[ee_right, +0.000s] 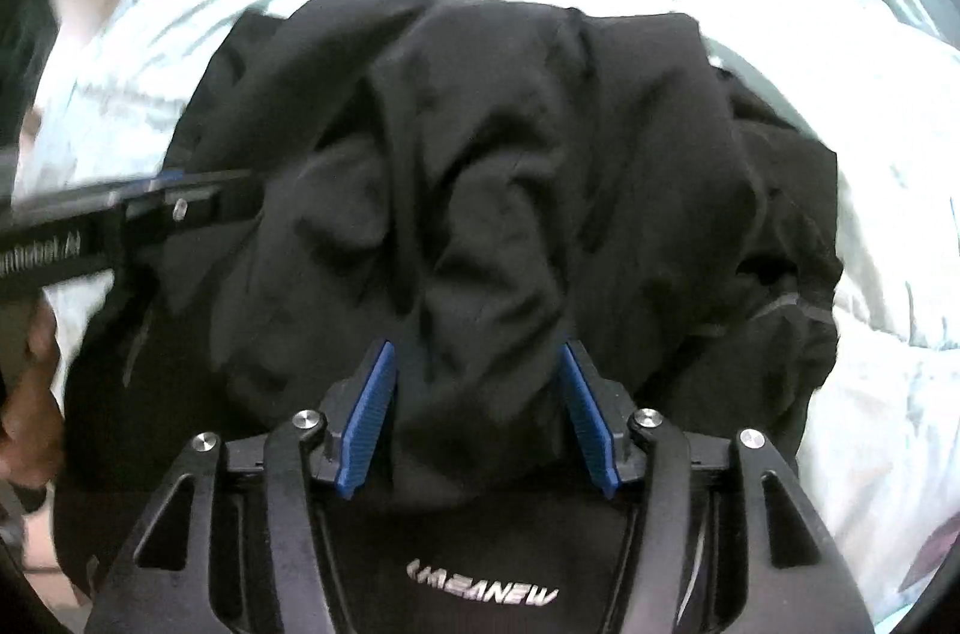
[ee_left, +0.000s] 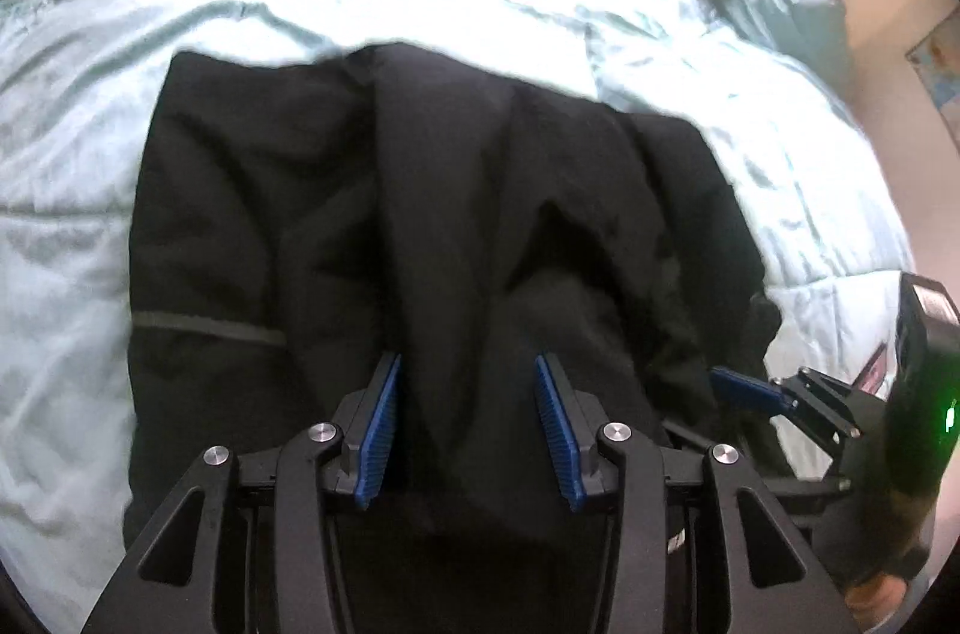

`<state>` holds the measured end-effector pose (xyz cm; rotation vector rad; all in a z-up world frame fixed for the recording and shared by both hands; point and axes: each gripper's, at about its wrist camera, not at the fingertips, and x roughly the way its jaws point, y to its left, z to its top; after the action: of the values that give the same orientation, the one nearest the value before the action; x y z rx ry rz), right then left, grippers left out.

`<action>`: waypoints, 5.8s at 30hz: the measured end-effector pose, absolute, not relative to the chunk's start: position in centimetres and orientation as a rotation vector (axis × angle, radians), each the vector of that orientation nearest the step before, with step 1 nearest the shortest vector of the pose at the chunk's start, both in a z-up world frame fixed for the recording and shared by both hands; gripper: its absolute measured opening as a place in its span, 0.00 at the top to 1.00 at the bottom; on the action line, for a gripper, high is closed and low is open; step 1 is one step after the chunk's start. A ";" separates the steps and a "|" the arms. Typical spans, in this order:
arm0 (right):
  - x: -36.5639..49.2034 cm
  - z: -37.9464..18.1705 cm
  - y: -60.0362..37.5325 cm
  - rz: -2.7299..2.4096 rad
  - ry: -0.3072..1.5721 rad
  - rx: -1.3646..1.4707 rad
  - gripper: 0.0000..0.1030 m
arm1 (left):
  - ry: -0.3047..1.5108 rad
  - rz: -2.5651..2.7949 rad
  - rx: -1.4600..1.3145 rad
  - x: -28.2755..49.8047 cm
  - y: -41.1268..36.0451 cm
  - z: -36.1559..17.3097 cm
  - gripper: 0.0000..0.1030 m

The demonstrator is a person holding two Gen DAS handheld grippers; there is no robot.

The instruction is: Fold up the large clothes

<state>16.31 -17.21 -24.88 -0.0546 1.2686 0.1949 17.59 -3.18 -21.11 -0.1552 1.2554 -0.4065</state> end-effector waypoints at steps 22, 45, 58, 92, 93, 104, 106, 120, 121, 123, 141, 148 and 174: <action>1.2 -19.8 -29.0 0.063 1.313 0.247 0.38 | 1.270 -0.196 -0.420 -1.1 17.7 -14.2 0.52; -16.3 -25.3 -39.9 -0.174 1.524 0.480 0.38 | 1.523 -0.133 -0.623 -11.6 20.8 -24.8 0.52; -16.3 -23.4 -36.7 -0.081 1.514 0.302 0.64 | 1.407 -0.281 -0.633 -10.0 18.8 -20.5 0.53; -13.7 -16.1 -39.8 0.113 1.347 0.558 0.87 | 1.147 -0.444 -0.623 -4.3 15.5 -10.5 0.85; -13.3 -16.5 -39.6 0.109 1.371 0.548 0.87 | 1.153 -0.442 -0.627 -3.9 15.5 -10.7 0.85; -17.1 -24.1 -40.9 0.005 1.560 0.693 0.49 | 1.239 -0.443 -0.602 -3.3 13.8 -12.9 0.85; -17.9 -25.7 -41.2 0.005 1.581 0.762 0.49 | 1.243 -0.428 -0.608 -3.4 14.5 -13.1 0.85; -17.2 -25.2 -39.4 0.098 1.562 0.701 0.81 | 1.252 -0.381 -0.658 -3.4 16.4 -14.1 0.85; -16.9 -24.5 -39.3 0.109 1.548 0.688 0.83 | 1.247 -0.380 -0.648 -3.3 16.2 -13.8 0.85; -15.8 -21.6 -39.5 0.126 1.482 0.663 0.84 | 1.230 -0.381 -0.639 -2.9 15.9 -13.1 0.85; 11.6 -7.0 -44.3 0.156 1.082 0.600 0.83 | 0.956 -0.322 -0.721 17.4 16.3 -5.5 0.83; 24.8 -19.1 -44.7 0.023 1.273 0.599 0.81 | 1.143 -0.134 -0.629 30.2 12.4 -16.1 0.82; 23.2 -15.7 -44.3 0.071 1.181 0.388 0.22 | 1.053 -0.292 -0.619 25.8 20.4 -10.6 0.31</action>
<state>23.17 -44.32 -15.72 0.3885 1.1809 0.0713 25.84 20.37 -10.62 -0.6190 1.0529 -0.2921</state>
